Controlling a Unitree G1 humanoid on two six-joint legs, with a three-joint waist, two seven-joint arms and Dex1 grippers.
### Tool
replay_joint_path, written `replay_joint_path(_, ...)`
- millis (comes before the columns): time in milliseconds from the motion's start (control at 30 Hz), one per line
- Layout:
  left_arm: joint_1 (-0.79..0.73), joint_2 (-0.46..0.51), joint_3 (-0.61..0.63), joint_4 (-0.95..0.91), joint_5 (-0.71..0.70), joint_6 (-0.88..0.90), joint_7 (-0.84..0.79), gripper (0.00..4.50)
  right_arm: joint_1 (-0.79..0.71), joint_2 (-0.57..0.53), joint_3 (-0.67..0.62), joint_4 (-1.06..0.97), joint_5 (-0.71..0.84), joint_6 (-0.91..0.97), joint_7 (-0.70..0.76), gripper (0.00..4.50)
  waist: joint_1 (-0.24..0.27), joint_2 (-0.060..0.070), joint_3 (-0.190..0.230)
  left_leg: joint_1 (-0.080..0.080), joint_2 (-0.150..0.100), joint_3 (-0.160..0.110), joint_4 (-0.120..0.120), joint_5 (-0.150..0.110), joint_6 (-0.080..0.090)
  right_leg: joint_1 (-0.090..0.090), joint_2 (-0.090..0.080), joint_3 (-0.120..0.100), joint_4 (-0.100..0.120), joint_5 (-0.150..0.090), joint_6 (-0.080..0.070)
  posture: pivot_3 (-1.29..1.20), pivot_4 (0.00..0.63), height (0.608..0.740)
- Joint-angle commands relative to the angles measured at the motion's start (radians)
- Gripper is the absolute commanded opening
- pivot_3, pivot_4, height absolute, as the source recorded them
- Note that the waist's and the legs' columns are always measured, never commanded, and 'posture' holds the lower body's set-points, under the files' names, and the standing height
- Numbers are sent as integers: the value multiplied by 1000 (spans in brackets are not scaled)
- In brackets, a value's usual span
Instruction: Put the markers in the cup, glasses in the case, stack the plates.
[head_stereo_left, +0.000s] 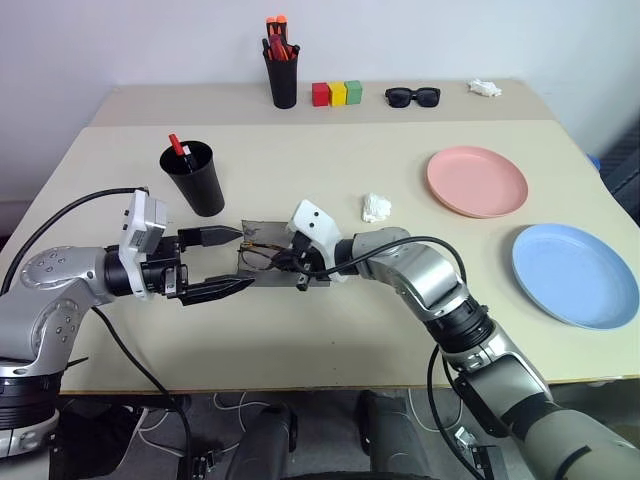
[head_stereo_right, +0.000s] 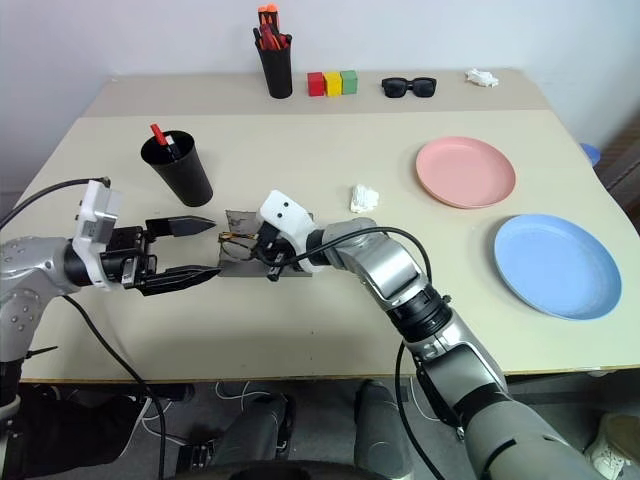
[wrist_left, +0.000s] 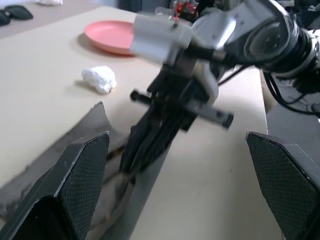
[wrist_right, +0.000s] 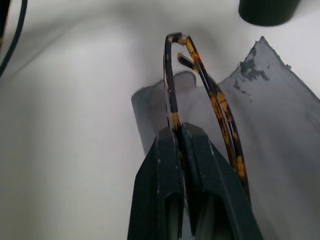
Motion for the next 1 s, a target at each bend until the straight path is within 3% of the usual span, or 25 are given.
replay_joint_path(33, -20, 16, 5, -39, -23, 16, 14, 4500, -15, 14, -1, -1, -4, -8, 5, 310, 1, 0, 0, 0, 0, 0, 0, 0, 0, 0, 0, 0, 0, 0, 0, 0, 150, 740)
replay_joint_path(133, -25, 17, 1, -45, -28, 25, 23, 4500, -18, 14, -6, 10, -8, -7, 6, 1382, 1, 0, 0, 0, 0, 0, 0, 0, 0, 0, 0, 0, 0, 0, 0, 0, 150, 740)
replay_joint_path(333, -27, 16, 0, -47, -33, 28, 28, 4500, -24, 24, -24, 14, -15, -4, -11, 4395, 0, 0, 0, 0, 0, 0, 0, 0, 0, 0, 0, 0, 0, 0, 0, 0, 150, 740)
replay_joint_path(533, -21, 14, 2, -29, -23, 10, 12, 4500, -35, 37, -65, 2, -1, 0, -29, 4458, 1, 0, 0, 0, 0, 0, 0, 0, 0, 0, 0, 0, 0, 0, 0, 0, 150, 740)
replay_joint_path(800, -85, -28, 1, 126, 23, -30, 77, 4500, 49, 47, -420, -144, 288, -31, 18, 4458, 9, 0, 0, 0, 0, -1, 0, 0, 0, 1, 0, 0, 0, 0, 0, 0, 150, 740)
replay_joint_path(933, -148, -60, -32, 222, 85, -66, 117, 4500, 130, -40, -466, -234, 360, 6, 45, 4458, 8, -1, 0, 0, -1, -1, 1, 0, 0, 3, 0, 0, -1, 0, 0, 0, 150, 740)
replay_joint_path(1000, -184, -75, -66, 291, 165, -140, 137, 3974, 187, -89, -491, -303, 400, -2, 69, 4500, 7, 0, 0, 0, -1, 0, 0, 0, 0, 2, 0, 0, -1, 0, 0, 0, 150, 740)
